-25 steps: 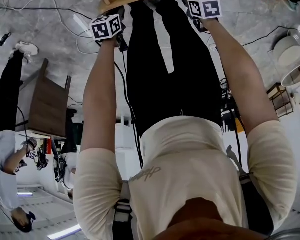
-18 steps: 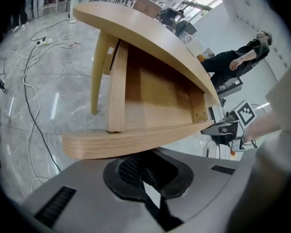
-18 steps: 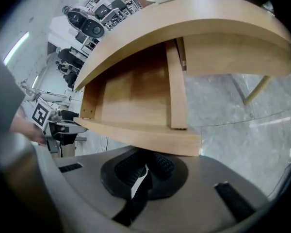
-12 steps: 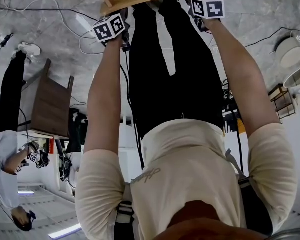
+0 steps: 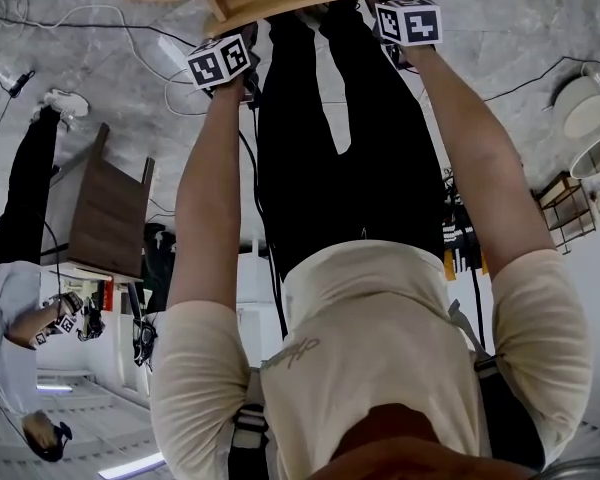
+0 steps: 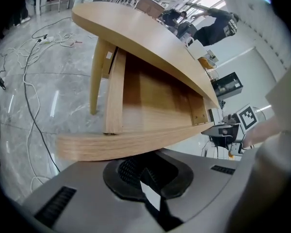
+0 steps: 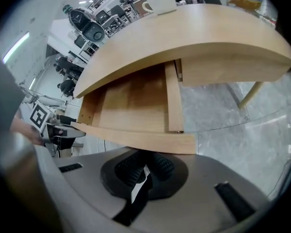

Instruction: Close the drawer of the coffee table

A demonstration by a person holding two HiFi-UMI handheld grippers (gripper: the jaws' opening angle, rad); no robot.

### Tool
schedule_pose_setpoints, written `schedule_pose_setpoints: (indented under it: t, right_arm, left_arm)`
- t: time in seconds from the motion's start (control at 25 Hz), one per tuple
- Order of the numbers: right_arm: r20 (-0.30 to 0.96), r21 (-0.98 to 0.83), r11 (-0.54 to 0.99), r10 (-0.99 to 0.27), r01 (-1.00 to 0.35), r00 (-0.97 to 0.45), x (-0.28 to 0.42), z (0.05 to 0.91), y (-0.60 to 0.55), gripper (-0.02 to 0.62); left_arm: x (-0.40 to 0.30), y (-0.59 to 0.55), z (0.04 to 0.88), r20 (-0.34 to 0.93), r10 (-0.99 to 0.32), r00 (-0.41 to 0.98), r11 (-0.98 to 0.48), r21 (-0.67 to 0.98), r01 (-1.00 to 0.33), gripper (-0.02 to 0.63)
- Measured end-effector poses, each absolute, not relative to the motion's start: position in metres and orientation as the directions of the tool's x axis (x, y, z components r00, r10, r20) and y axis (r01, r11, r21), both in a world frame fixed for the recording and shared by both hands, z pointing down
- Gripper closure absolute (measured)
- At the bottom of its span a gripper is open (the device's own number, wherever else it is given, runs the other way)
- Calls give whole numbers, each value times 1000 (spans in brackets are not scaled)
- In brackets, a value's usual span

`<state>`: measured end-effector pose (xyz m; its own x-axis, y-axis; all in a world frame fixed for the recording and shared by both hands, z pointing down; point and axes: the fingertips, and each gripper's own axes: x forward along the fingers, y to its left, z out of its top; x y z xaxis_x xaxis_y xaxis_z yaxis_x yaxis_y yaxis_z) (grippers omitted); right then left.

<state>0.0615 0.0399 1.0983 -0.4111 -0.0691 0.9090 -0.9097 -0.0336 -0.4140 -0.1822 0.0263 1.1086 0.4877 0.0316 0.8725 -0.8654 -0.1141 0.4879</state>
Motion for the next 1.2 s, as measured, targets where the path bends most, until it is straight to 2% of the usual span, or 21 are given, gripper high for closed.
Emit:
schedule_pose_setpoints:
  t: [0.44,1.2]
  right_arm:
    - [920,-390,-35,-54,-920,-388,66,1099,32,600]
    - [919,-379,17,-113,-925,-378,69,1093,-35,600]
  left_arm:
    - [-178,21,1111,868,37,495,-134,495,-858,601]
    - [-174,-49,1103,872,-14,489,-182,478,-859,601]
